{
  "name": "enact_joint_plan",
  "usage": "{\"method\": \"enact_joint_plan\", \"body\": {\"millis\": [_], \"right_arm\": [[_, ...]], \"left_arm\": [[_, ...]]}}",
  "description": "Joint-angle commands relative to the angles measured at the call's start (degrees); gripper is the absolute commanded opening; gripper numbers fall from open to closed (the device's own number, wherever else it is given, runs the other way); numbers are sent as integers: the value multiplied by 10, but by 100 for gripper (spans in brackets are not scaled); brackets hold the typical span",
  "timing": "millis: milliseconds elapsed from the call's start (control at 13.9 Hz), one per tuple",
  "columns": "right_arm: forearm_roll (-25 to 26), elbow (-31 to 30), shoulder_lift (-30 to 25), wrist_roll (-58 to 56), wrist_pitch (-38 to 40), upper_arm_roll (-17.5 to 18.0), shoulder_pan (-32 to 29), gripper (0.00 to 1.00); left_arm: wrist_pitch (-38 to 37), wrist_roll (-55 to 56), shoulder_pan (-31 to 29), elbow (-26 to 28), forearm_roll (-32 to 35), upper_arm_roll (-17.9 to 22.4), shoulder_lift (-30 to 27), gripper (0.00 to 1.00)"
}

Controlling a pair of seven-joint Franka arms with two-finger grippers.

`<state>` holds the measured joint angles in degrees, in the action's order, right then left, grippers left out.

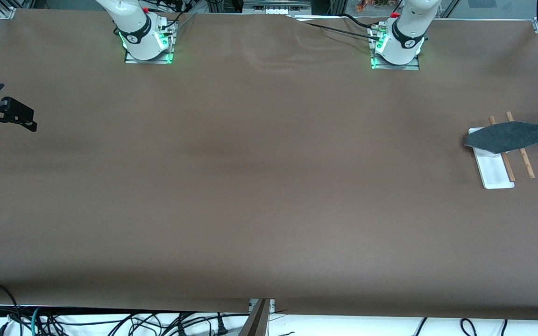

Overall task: Pass towel and hang on rack
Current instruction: 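Lower the towel over the wooden dowels with the left gripper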

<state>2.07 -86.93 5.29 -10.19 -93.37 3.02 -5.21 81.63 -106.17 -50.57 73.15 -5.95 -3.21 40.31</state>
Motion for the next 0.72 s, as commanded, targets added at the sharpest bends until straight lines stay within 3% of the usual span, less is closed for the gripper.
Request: {"method": "enact_joint_plan", "body": {"millis": [0, 361, 649], "right_arm": [[-14, 5, 1, -5, 0, 1, -4, 100], [-13, 5, 1, -11, -1, 1, -5, 100], [-13, 5, 1, -13, -1, 1, -5, 100]], "left_arm": [[12, -21, -10, -18, -21, -3, 12, 100], [-10, -10, 5, -58, -29, -12, -1, 100], [-49, 136, 34, -95, -30, -12, -23, 100]]}}
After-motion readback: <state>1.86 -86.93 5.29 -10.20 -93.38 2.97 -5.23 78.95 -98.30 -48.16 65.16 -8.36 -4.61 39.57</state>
